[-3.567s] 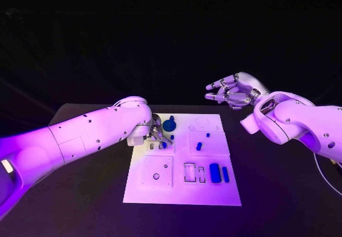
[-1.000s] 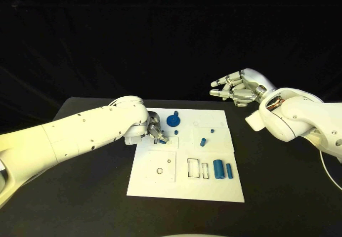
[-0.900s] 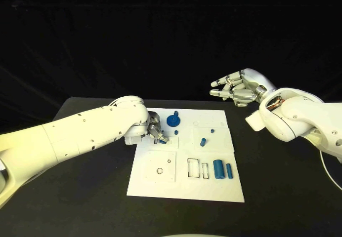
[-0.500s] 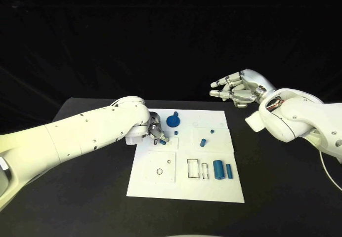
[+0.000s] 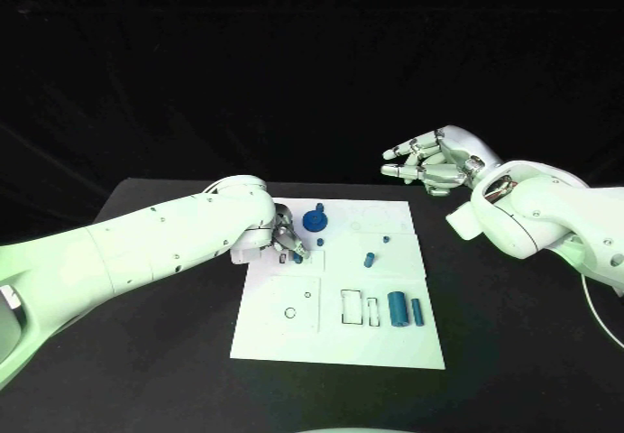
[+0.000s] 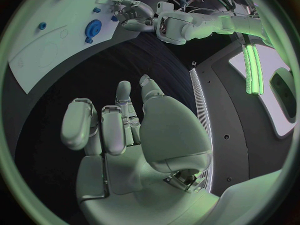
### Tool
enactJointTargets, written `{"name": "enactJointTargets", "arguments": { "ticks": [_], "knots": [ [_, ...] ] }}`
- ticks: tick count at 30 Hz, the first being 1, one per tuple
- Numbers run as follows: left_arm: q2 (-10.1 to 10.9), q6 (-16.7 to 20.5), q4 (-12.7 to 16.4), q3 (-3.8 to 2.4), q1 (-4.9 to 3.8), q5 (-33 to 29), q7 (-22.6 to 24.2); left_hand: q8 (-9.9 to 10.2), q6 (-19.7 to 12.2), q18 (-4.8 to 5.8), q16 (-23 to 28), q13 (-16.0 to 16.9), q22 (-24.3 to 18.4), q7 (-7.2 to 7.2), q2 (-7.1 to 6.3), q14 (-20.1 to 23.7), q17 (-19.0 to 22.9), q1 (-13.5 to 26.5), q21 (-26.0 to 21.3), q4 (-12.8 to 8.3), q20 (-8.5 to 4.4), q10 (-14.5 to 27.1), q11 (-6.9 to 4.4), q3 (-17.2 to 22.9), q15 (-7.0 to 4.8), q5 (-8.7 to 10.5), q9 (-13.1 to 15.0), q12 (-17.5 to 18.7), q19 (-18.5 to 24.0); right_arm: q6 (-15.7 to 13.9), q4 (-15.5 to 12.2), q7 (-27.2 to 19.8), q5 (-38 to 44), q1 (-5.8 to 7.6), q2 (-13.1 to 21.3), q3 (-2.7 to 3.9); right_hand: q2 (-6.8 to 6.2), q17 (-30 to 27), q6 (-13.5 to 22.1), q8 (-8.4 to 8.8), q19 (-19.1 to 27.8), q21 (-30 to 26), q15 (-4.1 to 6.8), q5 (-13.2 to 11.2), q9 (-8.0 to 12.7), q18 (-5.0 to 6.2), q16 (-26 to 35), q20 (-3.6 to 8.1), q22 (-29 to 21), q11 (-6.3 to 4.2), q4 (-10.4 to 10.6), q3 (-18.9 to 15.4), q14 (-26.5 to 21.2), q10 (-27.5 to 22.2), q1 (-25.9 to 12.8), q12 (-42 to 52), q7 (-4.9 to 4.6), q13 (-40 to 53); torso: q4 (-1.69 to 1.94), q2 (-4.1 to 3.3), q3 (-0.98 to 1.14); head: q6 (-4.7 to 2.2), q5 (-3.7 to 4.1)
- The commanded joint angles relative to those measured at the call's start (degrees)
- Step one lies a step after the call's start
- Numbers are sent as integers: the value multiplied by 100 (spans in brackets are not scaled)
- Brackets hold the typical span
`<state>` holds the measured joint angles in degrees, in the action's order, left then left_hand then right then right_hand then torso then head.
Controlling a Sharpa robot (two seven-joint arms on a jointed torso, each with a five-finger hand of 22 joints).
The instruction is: Assemble the parts on the task board
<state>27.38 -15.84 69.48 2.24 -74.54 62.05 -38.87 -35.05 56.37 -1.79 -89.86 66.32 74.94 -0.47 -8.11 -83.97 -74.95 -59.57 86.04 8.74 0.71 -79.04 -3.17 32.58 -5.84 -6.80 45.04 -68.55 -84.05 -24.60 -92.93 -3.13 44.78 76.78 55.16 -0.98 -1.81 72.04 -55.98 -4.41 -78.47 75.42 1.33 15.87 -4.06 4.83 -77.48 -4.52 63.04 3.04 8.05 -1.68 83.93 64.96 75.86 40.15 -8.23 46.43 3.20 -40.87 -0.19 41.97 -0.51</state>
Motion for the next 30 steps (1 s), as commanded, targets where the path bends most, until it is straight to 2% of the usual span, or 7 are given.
{"name": "enactJointTargets", "arguments": {
  "ticks": [1,6,12,19,23,25,30],
  "knots": [
    [-28,-114,-5,46,69,-29,-53,-8,54,39,-14,27,955,-4,-7,-603,-1505,100,36,19,-42,-50,-3,-116,-36,2,-12,-33,-326,74,-12,32,27,-3,-1,0,19,-22,-27,-15,40,-31,4,23,0,59,33,-7,-20,3,-16,-37,211,-54,13,-30,10,-9,8,4,-1,12,9],
    [-37,-20,-11,47,69,-1,-55,18,93,40,-14,34,958,2,-22,-603,-1505,185,37,62,-52,-64,-8,-267,-43,1,-24,-40,-327,99,-18,55,29,-2,2,0,18,-88,-22,-13,73,-74,4,24,1,74,82,-7,-94,4,-23,-44,195,-60,31,-31,9,-13,7,4,3,4,-5],
    [-32,57,-19,46,70,38,-69,48,175,41,-14,49,966,5,-94,-603,-1505,399,37,207,-59,-88,-11,-637,-48,8,-33,-52,-330,110,-22,59,21,-2,6,0,17,-190,-6,-6,127,-146,1,19,4,95,166,-8,-210,9,-24,-70,164,-70,49,-30,4,-24,-1,2,2,2,4],
    [12,107,8,27,70,51,-64,72,238,47,-14,29,994,24,-209,-603,-1505,581,49,403,-67,-102,-24,-1394,-56,23,-22,-28,-342,96,-26,62,19,-2,15,0,14,-190,5,-1,132,-157,0,14,5,96,172,-9,-220,11,-25,-87,160,-73,60,-27,1,-28,9,3,4,-7,11],
    [95,160,82,3,66,51,-60,100,248,46,-14,27,996,29,-181,-603,-1505,568,45,542,-78,-109,-29,-1895,-66,68,-17,-19,-341,91,-28,63,16,-2,15,0,12,-191,8,0,133,-158,-1,13,6,96,173,-10,-221,11,-27,-90,160,-73,64,-26,0,-29,7,-3,8,-32,11],
    [143,192,131,-24,62,45,-60,112,248,42,-14,15,983,31,-120,-603,-1505,512,32,636,-78,-104,-28,-2161,-70,163,-10,-3,-334,91,-26,63,15,-2,14,0,10,-196,14,3,136,-165,-2,8,7,98,179,-10,-229,13,-26,-100,158,-75,65,-25,-2,-32,3,3,8,-20,8],
    [285,260,292,-167,22,-33,-63,130,228,38,-14,-22,970,19,-7,-603,-1505,395,18,761,-77,-80,-24,-2561,-64,234,5,38,-327,92,-11,62,13,-2,8,0,10,-196,14,3,136,-165,-2,8,7,98,179,-10,-229,13,-26,-100,158,-75,65,-25,-2,-32,11,3,2,-31,13]
  ]
}}
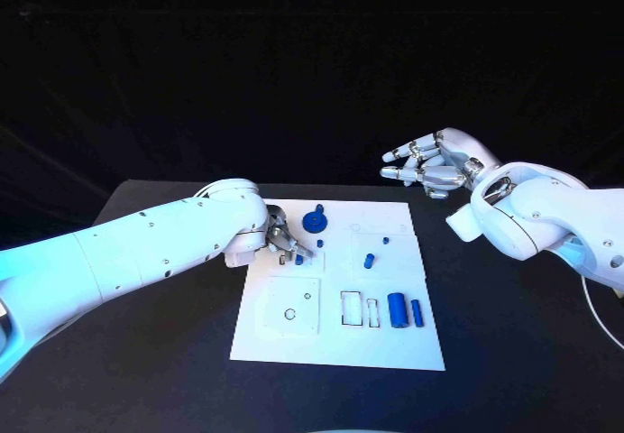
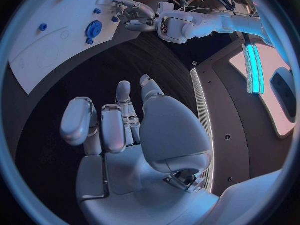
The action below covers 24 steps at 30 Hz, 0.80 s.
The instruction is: Assemble the parts on the task board
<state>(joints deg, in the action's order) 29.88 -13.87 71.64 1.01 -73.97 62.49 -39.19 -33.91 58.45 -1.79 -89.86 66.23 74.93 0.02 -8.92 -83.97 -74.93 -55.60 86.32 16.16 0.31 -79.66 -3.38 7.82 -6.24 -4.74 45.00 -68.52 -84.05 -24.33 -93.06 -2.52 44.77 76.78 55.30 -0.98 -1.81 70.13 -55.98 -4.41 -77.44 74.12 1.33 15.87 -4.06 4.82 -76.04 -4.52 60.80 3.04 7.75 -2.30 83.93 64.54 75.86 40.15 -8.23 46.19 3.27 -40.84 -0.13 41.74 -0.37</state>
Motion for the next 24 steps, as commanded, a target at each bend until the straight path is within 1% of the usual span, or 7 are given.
{"name": "enactJointTargets", "arguments": {
  "ticks": [1,4,6,10,13,19,24],
  "knots": [
    [64,72,105,-76,-51,-93,-31,22,10,38,-14,-32,972,-34,104,-603,-1507,-32,-11,26,-35,-5,3,-161,-20,31,11,54,-327,66,8,-1,13,-2,-8,0,10,-10,16,4,35,-38,-2,6,7,99,39,-10,-8,14,5,-42,157,-34,63,-24,-3,-8,5,2,-3,-14,-3],
    [149,56,170,-159,-129,-165,-23,42,-28,29,-14,-113,940,-48,172,-603,-1507,-116,-37,22,-28,47,12,-282,-12,27,13,134,-309,65,27,-4,10,-2,-16,0,10,-15,18,5,37,-40,-3,5,7,99,43,-11,-12,15,7,-46,156,-34,62,-24,-3,-9,2,2,-4,-31,-5],
    [205,22,161,-201,-246,-288,39,168,-198,-20,-14,-486,749,-112,247,-603,-1507,-327,-184,-7,-1,276,68,-409,26,8,-44,500,-209,64,43,-6,8,-2,-24,0,14,-18,21,6,39,-45,-3,4,7,100,46,-11,-17,16,13,-52,155,-35,58,-22,-5,-10,-2,-4,0,-51,2],
    [212,-76,5,-226,-456,-419,126,431,-395,-58,-14,-683,595,-229,361,-603,-1507,-542,-315,11,66,423,163,-559,105,0,-250,686,-129,62,72,-2,6,-2,-37,0,14,-18,21,6,39,-45,-3,4,7,100,47,-11,-17,16,13,-53,155,-35,57,-22,-5,-11,-8,-8,-4,-75,-1],
    [133,-195,-234,-230,-562,-369,205,687,-531,-66,-14,-756,558,-330,439,-603,-1507,-736,-355,0,132,475,246,-649,176,-2,-483,742,-111,48,93,-2,5,-2,-47,-1,17,-19,22,7,40,-46,-4,5,7,100,49,-12,-18,16,15,-55,154,-35,57,-22,-5,-11,6,-4,-6,-84,15],
    [-154,-337,-836,-190,-635,-88,376,871,-502,-65,-14,-773,575,-385,565,-603,-1507,-761,-353,40,190,484,297,-818,226,-2,-725,729,-122,38,123,-7,4,-2,-73,-1,25,-12,24,7,38,-46,-4,9,7,99,45,-12,-16,16,16,-56,156,-35,62,-21,-5,-13,10,-9,-23,-97,13],
    [-437,-401,-1364,-82,-634,382,531,891,-401,-66,-14,-749,577,-373,682,-603,-1507,-827,-356,33,199,461,291,-843,226,-11,-809,693,-124,30,145,-25,3,-3,-128,-1,33,-13,25,7,41,-52,-4,13,7,101,46,-12,-24,16,17,-56,156,-36,67,-20,-5,-15,-25,-27,-27,-101,-25]
  ]
}}
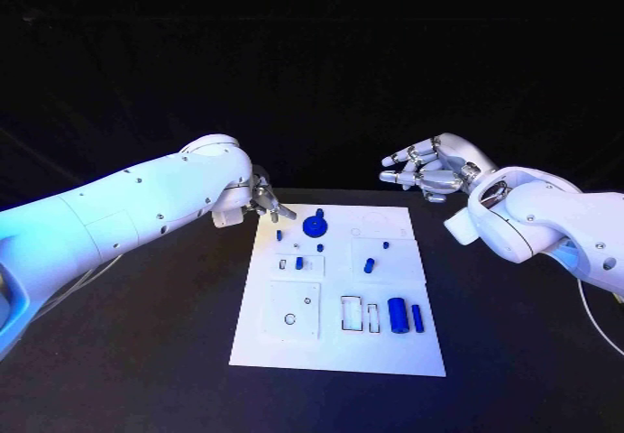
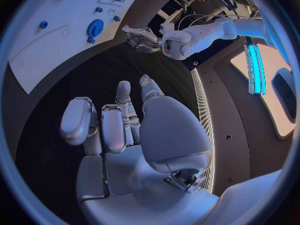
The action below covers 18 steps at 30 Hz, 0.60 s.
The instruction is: Assemble the parts on the task board
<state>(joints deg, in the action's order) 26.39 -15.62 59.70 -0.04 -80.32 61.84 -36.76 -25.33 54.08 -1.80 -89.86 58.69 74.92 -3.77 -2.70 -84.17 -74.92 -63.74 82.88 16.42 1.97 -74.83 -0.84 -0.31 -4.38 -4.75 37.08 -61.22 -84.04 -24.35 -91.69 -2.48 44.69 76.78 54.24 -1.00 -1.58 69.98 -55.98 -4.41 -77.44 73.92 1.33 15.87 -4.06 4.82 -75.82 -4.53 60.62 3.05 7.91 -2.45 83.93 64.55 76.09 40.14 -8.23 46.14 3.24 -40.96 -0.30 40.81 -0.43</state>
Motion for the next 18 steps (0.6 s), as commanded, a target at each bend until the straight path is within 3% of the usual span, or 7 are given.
{"name": "enactJointTargets", "arguments": {
  "ticks": [1,7,8,18],
  "knots": [
    [-137,-244,-261,40,13,494,312,34,47,-67,-14,7,578,8,71,-583,-1508,-18,-13,8,33,-24,35,-34,39,-11,-25,-40,-125,33,11,-31,11,-3,-32,0,10,3,25,7,42,-31,-4,13,7,101,25,-12,-6,16,2,-41,155,-37,44,-20,-6,-10,-27,-19,-12,-15,-24],
    [-357,-408,-694,90,120,615,437,33,121,-48,-14,59,652,23,109,-583,-1508,4,43,18,30,-65,23,-88,31,-3,-71,-97,-164,42,35,-41,11,-5,-64,0,23,1,27,7,44,-37,-5,22,7,102,28,-13,-13,15,-3,-42,155,-42,63,-20,-6,-14,-47,-42,-28,-15,16],
    [-398,-439,-787,98,148,626,457,33,129,-47,-14,61,657,25,111,-583,-1508,6,46,18,30,-68,22,-95,30,-2,-75,-101,-166,44,40,-43,11,-6,-71,0,23,1,27,7,44,-37,-5,22,7,102,28,-13,-13,15,-3,-42,155,-42,63,-20,-6,-14,-54,-47,-30,-21,-9],
    [-514,-664,-1063,112,215,494,469,27,192,-42,-14,94,678,43,159,-583,-1508,-7,61,8,22,-98,8,-129,20,-2,-110,-138,-177,38,59,-46,13,-8,-84,-1,23,1,27,7,44,-37,-5,22,7,102,28,-13,-13,15,-3,-42,155,-42,63,-20,-6,-14,-49,-48,-17,5,-34]
  ]
}}
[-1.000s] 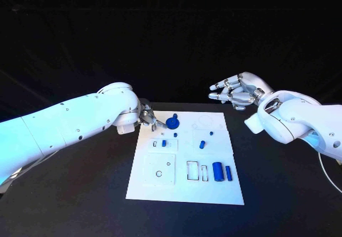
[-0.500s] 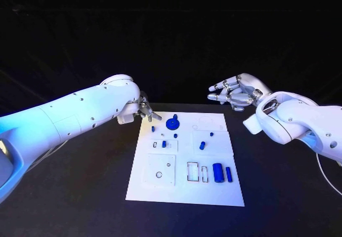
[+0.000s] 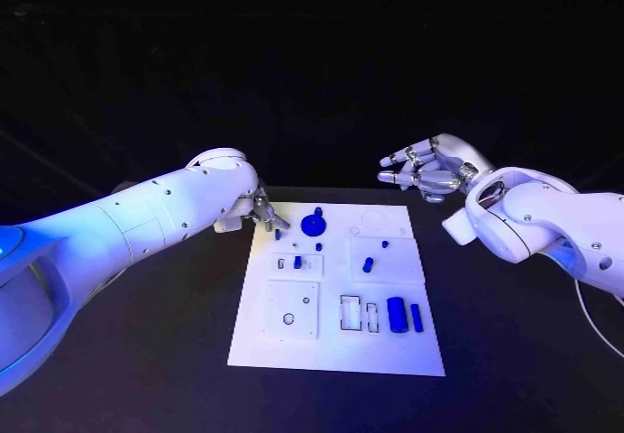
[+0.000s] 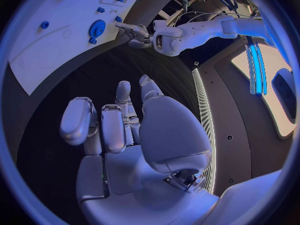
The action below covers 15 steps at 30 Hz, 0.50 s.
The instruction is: Assemble the parts on the task board
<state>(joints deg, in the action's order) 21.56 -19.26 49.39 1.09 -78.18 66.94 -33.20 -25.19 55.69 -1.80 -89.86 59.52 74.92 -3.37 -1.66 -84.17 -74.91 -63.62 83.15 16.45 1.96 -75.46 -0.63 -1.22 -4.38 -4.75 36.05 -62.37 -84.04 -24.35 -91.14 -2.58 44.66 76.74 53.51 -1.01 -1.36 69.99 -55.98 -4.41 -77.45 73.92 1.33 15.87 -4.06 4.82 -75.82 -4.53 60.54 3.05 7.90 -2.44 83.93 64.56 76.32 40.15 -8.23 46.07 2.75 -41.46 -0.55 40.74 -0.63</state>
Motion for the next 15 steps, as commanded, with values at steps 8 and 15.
{"name": "enactJointTargets", "arguments": {
  "ticks": [8,15],
  "knots": [
    [-59,-554,-61,0,6,-229,56,-6,83,-36,-14,46,705,19,90,-583,-1509,-45,53,-1,14,-60,-26,-59,10,3,-18,-59,-192,45,11,-37,16,-4,-13,0,1,1,27,7,44,-37,-5,22,7,102,29,-12,-5,14,-3,-42,155,-42,41,-20,-6,-7,6,7,3,17,-20],
    [-61,-619,-52,0,6,-293,29,-74,177,-29,-14,65,736,59,162,-583,-1509,-218,74,-57,-11,-84,-61,-72,-18,-1,0,-86,-207,47,24,-37,15,-4,-22,0,7,-11,27,6,47,-44,-5,25,6,103,40,-13,-14,14,-10,-45,153,-46,59,-19,-6,-11,3,7,4,17,-43]
  ]
}}
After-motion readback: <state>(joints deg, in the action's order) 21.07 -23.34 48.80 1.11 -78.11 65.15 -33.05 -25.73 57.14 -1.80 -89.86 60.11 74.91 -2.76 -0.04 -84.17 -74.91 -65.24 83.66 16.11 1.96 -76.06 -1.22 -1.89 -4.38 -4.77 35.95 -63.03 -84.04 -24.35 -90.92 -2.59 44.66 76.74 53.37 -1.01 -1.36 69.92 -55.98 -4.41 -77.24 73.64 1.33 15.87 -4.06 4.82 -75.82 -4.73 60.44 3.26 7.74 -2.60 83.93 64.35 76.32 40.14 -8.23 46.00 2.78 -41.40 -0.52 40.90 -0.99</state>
